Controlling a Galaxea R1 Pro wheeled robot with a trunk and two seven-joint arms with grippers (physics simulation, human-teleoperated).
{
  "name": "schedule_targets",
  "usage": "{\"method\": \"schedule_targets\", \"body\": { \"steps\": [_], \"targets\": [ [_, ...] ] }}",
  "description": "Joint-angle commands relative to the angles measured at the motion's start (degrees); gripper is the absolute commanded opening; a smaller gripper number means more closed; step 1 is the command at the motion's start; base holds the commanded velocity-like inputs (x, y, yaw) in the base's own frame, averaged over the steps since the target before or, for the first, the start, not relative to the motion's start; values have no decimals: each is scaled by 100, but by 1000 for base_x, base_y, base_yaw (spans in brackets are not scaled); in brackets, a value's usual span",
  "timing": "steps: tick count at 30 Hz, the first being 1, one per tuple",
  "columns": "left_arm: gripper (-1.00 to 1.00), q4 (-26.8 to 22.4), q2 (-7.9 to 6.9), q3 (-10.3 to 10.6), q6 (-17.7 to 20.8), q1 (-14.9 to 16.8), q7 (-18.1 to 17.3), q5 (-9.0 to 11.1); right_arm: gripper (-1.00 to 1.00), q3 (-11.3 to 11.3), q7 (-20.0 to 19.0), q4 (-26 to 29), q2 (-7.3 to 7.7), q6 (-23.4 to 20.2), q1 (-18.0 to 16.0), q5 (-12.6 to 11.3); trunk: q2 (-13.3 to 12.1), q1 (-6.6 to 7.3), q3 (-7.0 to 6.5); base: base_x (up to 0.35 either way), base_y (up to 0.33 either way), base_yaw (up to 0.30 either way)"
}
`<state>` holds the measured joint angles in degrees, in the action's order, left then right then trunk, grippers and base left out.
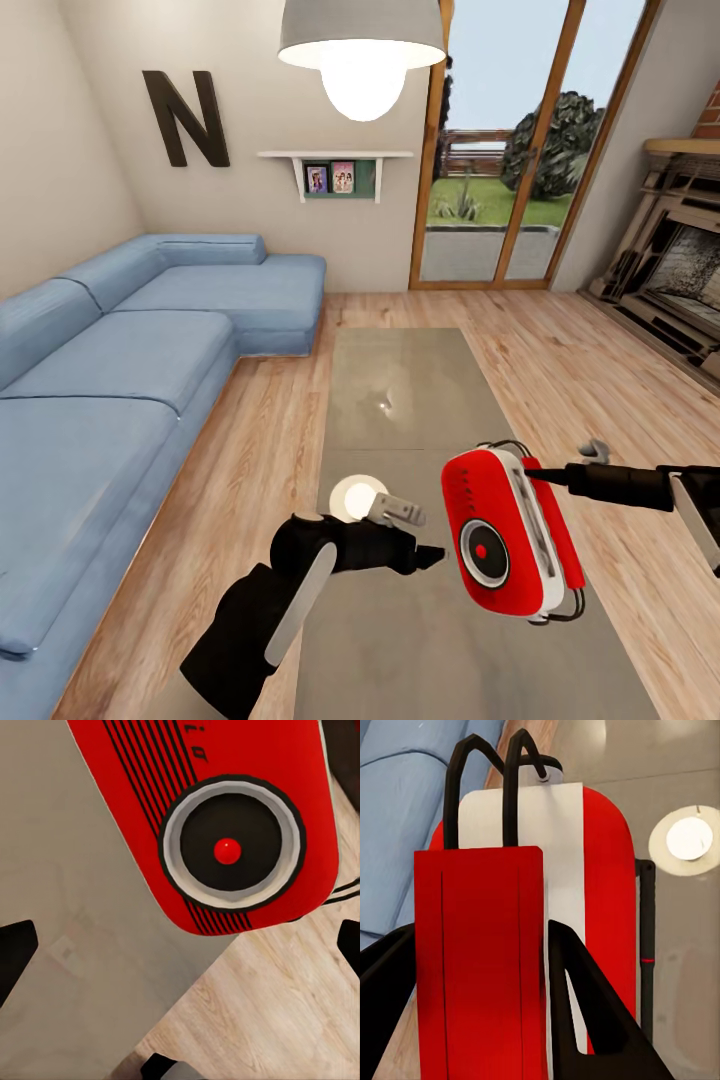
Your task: Turn on the radio receiver that's on the table in the living room.
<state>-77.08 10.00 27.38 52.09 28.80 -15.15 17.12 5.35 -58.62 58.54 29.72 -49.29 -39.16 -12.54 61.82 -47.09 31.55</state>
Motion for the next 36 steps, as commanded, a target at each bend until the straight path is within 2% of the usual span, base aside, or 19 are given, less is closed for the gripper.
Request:
{"method": "schedule_targets", "body": {
  "steps": [1, 2, 8, 16, 17, 36],
  "targets": [
    [100, 2, 0, -2, 1, 1, -30, 23, -100, 1, -1, 1, -1, -28, 0, -40, 0, 0, 0, 0, 0, 0],
    [100, 3, 0, -2, 1, 2, -56, 37, -100, -1, -1, 1, -1, -28, 1, -40, 0, 0, 0, 0, 0, 0],
    [100, 36, 0, -5, 2, 1, -915, 143, -100, -7, -1, 1, -1, -28, -1, -38, 0, 0, 0, 0, 0, 0],
    [100, 44, 0, -5, 10, 1, -1089, 133, -100, -8, 7, 0, -1, -21, 0, -38, 0, 0, 0, 0, 0, 0],
    [-100, 44, 0, -5, 11, 0, -1092, 133, -100, -8, 8, 0, -1, -22, 0, -38, 0, 0, 0, 0, 0, 0],
    [-100, 41, 0, 2, 4, 3, -1068, 142, -100, -8, -37, 5, -4, -35, -1, -72, 0, 0, 0, 0, 0, 0]
  ]
}}
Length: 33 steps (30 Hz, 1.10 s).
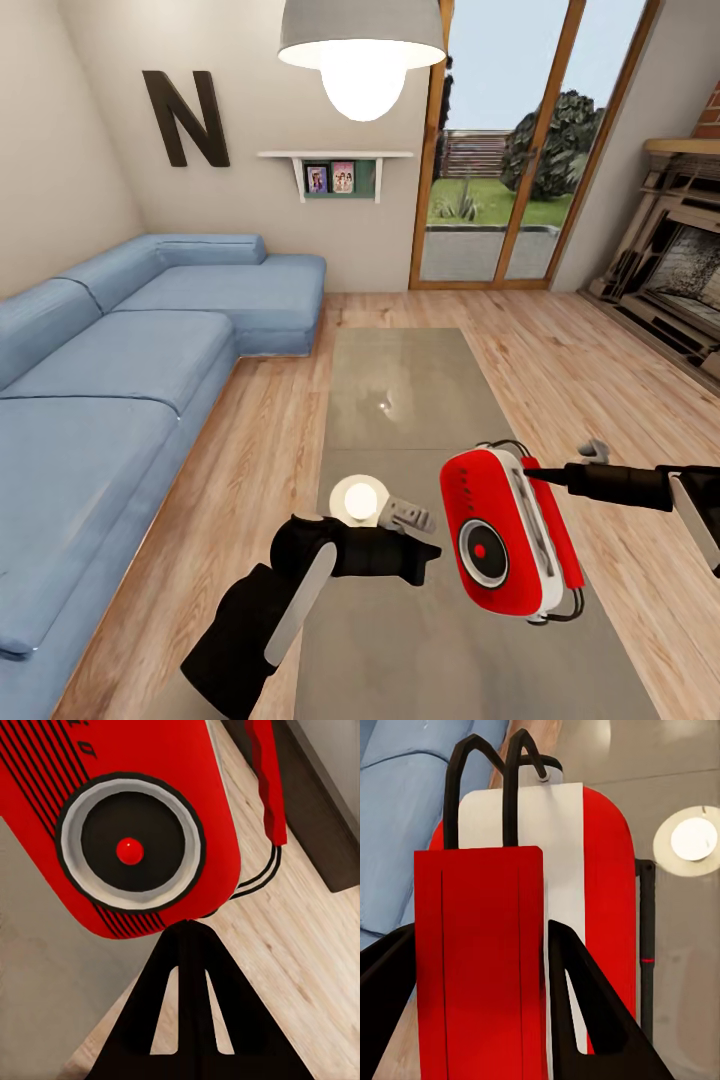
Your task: Turn on the radio receiver that's on the table in the living room.
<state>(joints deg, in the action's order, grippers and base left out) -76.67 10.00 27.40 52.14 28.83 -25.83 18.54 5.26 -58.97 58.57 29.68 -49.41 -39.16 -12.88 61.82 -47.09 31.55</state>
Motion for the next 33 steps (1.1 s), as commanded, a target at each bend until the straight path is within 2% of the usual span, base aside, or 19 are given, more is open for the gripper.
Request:
{"method": "schedule_targets", "body": {
  "steps": [1, 7, 11, 19, 27, 33],
  "targets": [
    [-100, 1, 0, 1, -1, 0, 1, -3, -100, 1, -11, 3, 1, -24, -2, -40, 0, 0, 0, 0, 0, 0],
    [-100, 285, 0, 3, -83, 31, 32, -35, -100, 1, -54, 54, 0, -30, -4, -77, 0, 0, 0, 0, 0, 0],
    [-100, 558, 0, 1, -269, 288, 43, -12, -100, 1, -77, 66, -6, -33, -3, -90, 0, 0, 0, 0, 0, 0],
    [-100, 432, 0, 2, -284, 338, 53, -11, -100, 1, -73, 67, -7, -33, -2, -84, 0, 0, 0, 0, 0, 0],
    [-100, 549, 0, 2, -325, 357, 56, -10, -100, -1, -75, 67, -13, -30, -2, -91, 0, 0, 0, 0, 0, 0],
    [-100, 556, 0, 2, -327, 663, 73, -4, -100, -7, -71, 67, -16, -25, -1, -77, 0, 0, 0, 0, 0, 0]
  ]
}}
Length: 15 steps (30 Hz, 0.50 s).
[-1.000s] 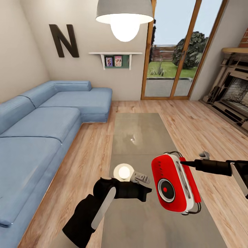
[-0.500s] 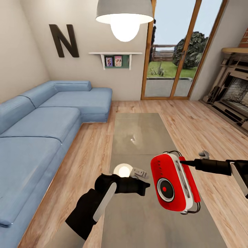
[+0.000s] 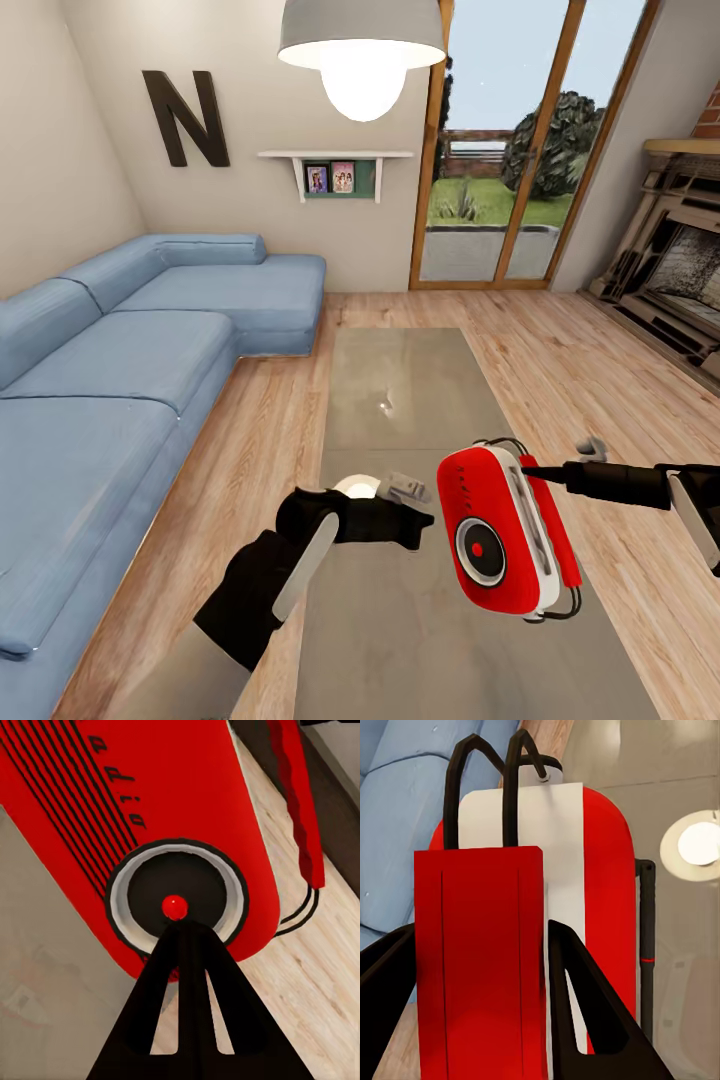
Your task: Turn on the radio receiver that's on the table in the living room.
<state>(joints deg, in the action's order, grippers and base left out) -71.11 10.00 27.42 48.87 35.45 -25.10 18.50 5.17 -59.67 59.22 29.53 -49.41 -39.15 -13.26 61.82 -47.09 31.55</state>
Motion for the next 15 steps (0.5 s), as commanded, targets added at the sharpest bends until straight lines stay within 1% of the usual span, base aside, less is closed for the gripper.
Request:
{"method": "schedule_targets", "body": {
  "steps": [1, 6, 10, 14, 15],
  "targets": [
    [-100, 0, 0, 0, -4, 35, 3, -1, -100, 1, -1, 2, 0, -25, -2, -27, 0, 0, 0, 0, 0, 0],
    [-100, 108, 0, 0, -9, 56, 5, -24, -100, 1, -1, 2, -5, -25, -3, -19, 0, 0, 0, 0, 0, 0],
    [-100, 358, 0, 0, -271, 75, 8, -33, -100, 1, -8, 2, -8, -25, -2, -22, 0, 0, 0, 0, 0, 0],
    [-100, 689, 0, -5, -371, 313, 6, -9, -100, -3, -9, 2, -9, -25, -3, -25, 0, 0, 0, 0, 0, 0],
    [-100, 813, 0, -7, -454, 404, 7, 1, -100, -5, -11, 2, -9, -25, -4, -23, 0, 0, 0, 0, 0, 0]
  ]
}}
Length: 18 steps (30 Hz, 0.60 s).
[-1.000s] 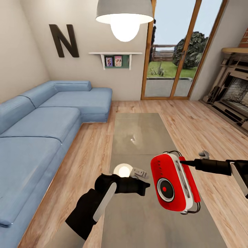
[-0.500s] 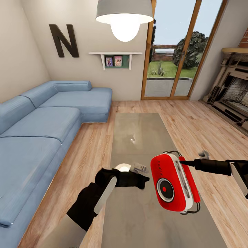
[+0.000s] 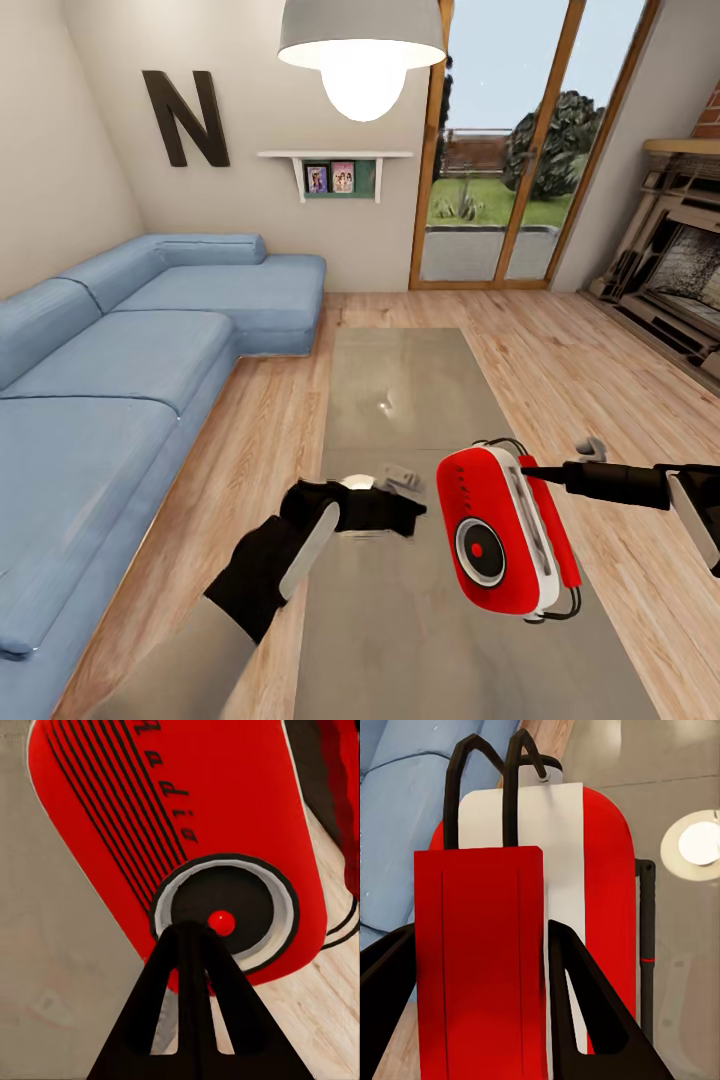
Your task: Turn on the radio receiver that's on the table in the living room.
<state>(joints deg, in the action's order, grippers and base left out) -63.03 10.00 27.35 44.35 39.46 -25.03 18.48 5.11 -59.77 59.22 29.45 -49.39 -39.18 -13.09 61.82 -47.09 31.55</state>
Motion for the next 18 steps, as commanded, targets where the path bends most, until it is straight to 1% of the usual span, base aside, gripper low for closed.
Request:
{"method": "schedule_targets", "body": {
  "steps": [1, 2, 7, 8, 9, 10, 12, 13, 14, 15, 18],
  "targets": [
    [-100, 89, 0, -1, -89, 66, -1, 13, -100, 0, -11, 2, 0, -26, -2, -38, 0, 0, 0, 0, 0, 0],
    [-100, 169, 0, -1, -175, 125, 0, 22, -100, -1, -23, 2, 0, -26, 1, -36, 0, 0, 0, 0, 0, 0],
    [-100, 260, 0, 1, -210, 140, -1, 29, -100, -1, -26, 11, -9, -26, 3, -28, 0, 0, 0, 0, 0, 0],
    [-100, 308, 0, 4, -218, 140, -2, 62, -100, -1, -26, 11, -9, -26, 2, -27, 0, 0, 0, 0, 0, 0],
    [-100, 337, 0, 7, -222, 140, -2, 111, -100, -1, -26, 11, -9, -26, 2, -27, 0, 0, 0, 0, 0, 0],
    [-100, 370, 0, 11, -253, 140, -2, 207, -100, -1, -26, 11, -9, -26, 1, -27, 0, 0, 0, 0, 0, 0],
    [-100, 412, 0, 21, -412, 140, 3, 377, -100, -1, -26, 11, -9, -26, 1, -27, 0, 0, 0, 0, 0, 0],
    [-100, 432, 0, 42, -442, 140, 3, 413, -100, -1, -26, 11, -9, -26, 0, -27, 0, 0, 0, 0, 0, 0],
    [-100, 451, 0, 84, -462, 140, 4, 441, -100, -1, -26, 11, -9, -26, 1, -27, 0, 0, 0, 0, 0, 0],
    [-100, 467, 0, 174, -479, 141, 5, 503, -100, -1, -26, 11, -9, -26, 1, -27, 0, 0, 0, 0, 0, 0],
    [-100, 480, 0, 347, -496, 141, 6, 732, -100, -1, -22, 11, -9, -26, 3, -27, 0, 0, 0, 0, 0, 0]
  ]
}}
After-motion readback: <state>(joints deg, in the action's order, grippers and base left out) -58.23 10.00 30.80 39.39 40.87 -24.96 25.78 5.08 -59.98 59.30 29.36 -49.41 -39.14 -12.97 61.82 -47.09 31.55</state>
